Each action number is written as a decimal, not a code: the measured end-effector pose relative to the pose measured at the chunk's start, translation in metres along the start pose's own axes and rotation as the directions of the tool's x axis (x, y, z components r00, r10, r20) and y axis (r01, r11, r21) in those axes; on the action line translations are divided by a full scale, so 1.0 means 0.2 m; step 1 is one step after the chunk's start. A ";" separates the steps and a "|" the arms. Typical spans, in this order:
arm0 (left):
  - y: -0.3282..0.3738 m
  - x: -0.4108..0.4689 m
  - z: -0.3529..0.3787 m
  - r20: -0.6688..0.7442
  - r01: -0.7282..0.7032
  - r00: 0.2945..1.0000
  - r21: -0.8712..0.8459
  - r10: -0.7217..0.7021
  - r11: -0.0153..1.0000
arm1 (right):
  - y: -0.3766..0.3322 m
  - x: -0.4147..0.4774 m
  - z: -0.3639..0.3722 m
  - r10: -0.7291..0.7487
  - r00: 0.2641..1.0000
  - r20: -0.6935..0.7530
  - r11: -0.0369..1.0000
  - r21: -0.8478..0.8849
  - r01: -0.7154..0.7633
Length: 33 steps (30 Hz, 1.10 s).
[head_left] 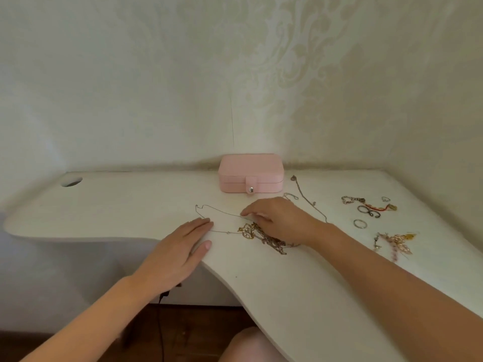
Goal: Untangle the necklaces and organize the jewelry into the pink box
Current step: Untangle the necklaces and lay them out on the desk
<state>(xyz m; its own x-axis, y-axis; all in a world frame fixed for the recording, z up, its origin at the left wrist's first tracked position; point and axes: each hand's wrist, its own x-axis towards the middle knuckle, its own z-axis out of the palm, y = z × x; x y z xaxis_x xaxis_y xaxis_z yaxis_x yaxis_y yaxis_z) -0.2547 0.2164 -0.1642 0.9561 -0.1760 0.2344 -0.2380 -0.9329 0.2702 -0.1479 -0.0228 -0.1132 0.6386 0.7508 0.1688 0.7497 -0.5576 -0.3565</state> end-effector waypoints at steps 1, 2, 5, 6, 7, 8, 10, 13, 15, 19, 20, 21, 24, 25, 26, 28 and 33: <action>-0.02 0.00 -0.01 0.010 0.004 1.000 0.001 -0.004 1.000 | -0.01 -0.01 0.02 -0.011 0.999 0.034 1.000 0.007 0.011; -0.04 0.00 -0.02 0.017 0.007 1.000 0.006 -0.007 1.000 | -0.01 -0.01 0.05 -0.002 0.998 0.070 1.000 0.023 0.000; -0.12 0.00 -0.05 0.013 0.030 0.999 0.008 -0.030 1.000 | 0.00 -0.04 0.09 0.063 0.988 0.143 0.996 0.053 -0.071; -0.15 0.01 -0.06 0.014 0.056 0.998 0.000 -0.056 0.998 | 0.01 -0.05 0.09 0.083 0.985 0.148 0.994 0.061 -0.093; -0.19 0.01 -0.07 0.012 0.081 0.997 -0.005 -0.081 0.997 | 0.01 -0.06 0.09 0.102 0.983 0.150 0.991 0.069 -0.114; -0.23 0.02 -0.08 0.006 0.101 0.995 -0.008 -0.101 0.995 | 0.01 -0.07 0.08 0.115 0.982 0.150 0.989 0.070 -0.127; -0.30 0.04 -0.11 0.002 0.127 0.992 -0.006 -0.127 0.992 | 0.03 -0.09 0.07 0.121 0.981 0.155 0.991 0.046 -0.129; -0.38 0.05 -0.15 0.010 0.172 0.985 -0.015 -0.172 0.985 | 0.05 -0.11 0.07 0.128 0.977 0.171 0.991 0.012 -0.132; -0.42 0.06 -0.18 0.007 0.204 0.979 -0.023 -0.204 0.979 | 0.06 -0.12 0.07 0.152 0.972 0.178 0.987 0.020 -0.158; -0.45 0.08 -0.22 0.008 0.266 0.964 -0.035 -0.266 0.963 | 0.06 -0.14 0.06 0.148 0.971 0.185 0.988 0.010 -0.153; -0.45 0.08 -0.23 0.008 0.281 0.960 -0.040 -0.281 0.959 | 0.06 -0.14 0.06 0.143 0.973 0.180 0.989 0.006 -0.147; -0.46 0.09 -0.24 0.008 0.294 0.956 -0.046 -0.294 0.955 | 0.06 -0.15 0.05 0.129 0.977 0.170 0.991 0.004 -0.131; -0.46 0.09 -0.24 0.024 0.313 0.950 -0.036 -0.313 0.949 | 0.04 -0.16 0.05 -0.045 0.991 0.125 0.997 -0.050 0.051; -0.46 0.09 -0.24 0.028 0.315 0.949 -0.031 -0.315 0.948 | 0.03 -0.16 0.06 -0.108 0.985 0.135 0.990 -0.074 0.119; -0.46 0.09 -0.24 0.032 0.319 0.947 -0.028 -0.319 0.947 | 0.02 -0.15 0.08 -0.145 0.977 0.155 0.983 -0.089 0.160; -0.47 0.09 -0.24 0.042 0.339 0.940 -0.018 -0.338 0.941 | 0.02 -0.14 0.10 -0.151 0.971 0.184 0.981 -0.092 0.170; -0.55 0.09 -0.27 0.065 0.435 0.898 0.028 -0.436 0.900 | 0.05 -0.20 0.08 -0.113 0.978 0.178 0.990 -0.059 0.126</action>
<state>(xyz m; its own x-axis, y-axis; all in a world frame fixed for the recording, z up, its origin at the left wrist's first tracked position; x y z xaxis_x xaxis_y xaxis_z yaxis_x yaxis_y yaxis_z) -0.2198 0.3327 -0.1390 0.9731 0.2282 0.0322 0.2064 -0.9249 0.3195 -0.1691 -0.0523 -0.1379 0.5084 0.8601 0.0423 0.8330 -0.4788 -0.2773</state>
